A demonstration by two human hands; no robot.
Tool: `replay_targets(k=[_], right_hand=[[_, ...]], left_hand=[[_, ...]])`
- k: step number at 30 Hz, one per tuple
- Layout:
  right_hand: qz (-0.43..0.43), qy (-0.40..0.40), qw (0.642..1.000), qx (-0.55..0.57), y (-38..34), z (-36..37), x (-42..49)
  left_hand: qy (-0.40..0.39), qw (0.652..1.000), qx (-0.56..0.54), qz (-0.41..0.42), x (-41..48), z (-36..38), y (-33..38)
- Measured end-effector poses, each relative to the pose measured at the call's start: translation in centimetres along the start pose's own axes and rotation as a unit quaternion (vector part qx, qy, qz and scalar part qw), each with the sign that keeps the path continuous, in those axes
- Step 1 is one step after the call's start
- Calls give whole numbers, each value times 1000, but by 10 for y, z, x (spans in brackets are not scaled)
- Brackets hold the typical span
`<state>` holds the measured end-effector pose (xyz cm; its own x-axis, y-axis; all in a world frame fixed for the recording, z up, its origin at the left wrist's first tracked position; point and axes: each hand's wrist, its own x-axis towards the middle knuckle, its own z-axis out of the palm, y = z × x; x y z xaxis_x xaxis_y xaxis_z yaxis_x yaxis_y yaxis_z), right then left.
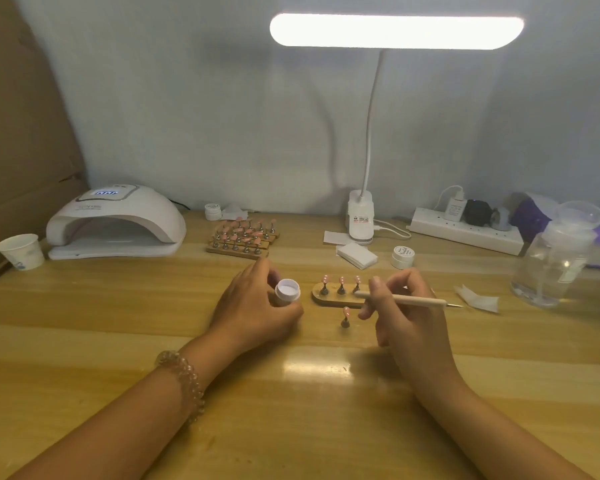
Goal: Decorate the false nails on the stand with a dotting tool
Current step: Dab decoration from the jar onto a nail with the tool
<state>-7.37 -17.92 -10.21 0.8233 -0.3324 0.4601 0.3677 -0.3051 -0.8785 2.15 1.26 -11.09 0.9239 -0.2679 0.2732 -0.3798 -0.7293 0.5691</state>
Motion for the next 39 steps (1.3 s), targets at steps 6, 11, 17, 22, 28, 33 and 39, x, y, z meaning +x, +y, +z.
replay_targets(k=[6, 11, 17, 22, 28, 33, 39], right_hand=[[-32, -38, 999, -17, -6, 6, -5], [-32, -71, 996, -32, -5, 9, -4], [-29, -77, 995, -52, -3, 9, -3], [-27, -69, 996, -50, -3, 9, -3], [-39, -45, 997, -49, -4, 8, -3], [-48, -40, 997, -52, -3, 8, -3], [-67, 46, 996, 36, -8, 2, -4]], left_hand=[[-37, 975, 58, 214, -12, -1, 16], [-31, 962, 84, 257, -14, -1, 21], [-37, 951, 96, 291, -16, 3, 30], [-32, 953, 91, 288, -15, 3, 30], [-20, 955, 80, 284, -13, 5, 28], [-5, 956, 77, 284, -12, 7, 25], [70, 974, 105, 189, -6, 9, 18]])
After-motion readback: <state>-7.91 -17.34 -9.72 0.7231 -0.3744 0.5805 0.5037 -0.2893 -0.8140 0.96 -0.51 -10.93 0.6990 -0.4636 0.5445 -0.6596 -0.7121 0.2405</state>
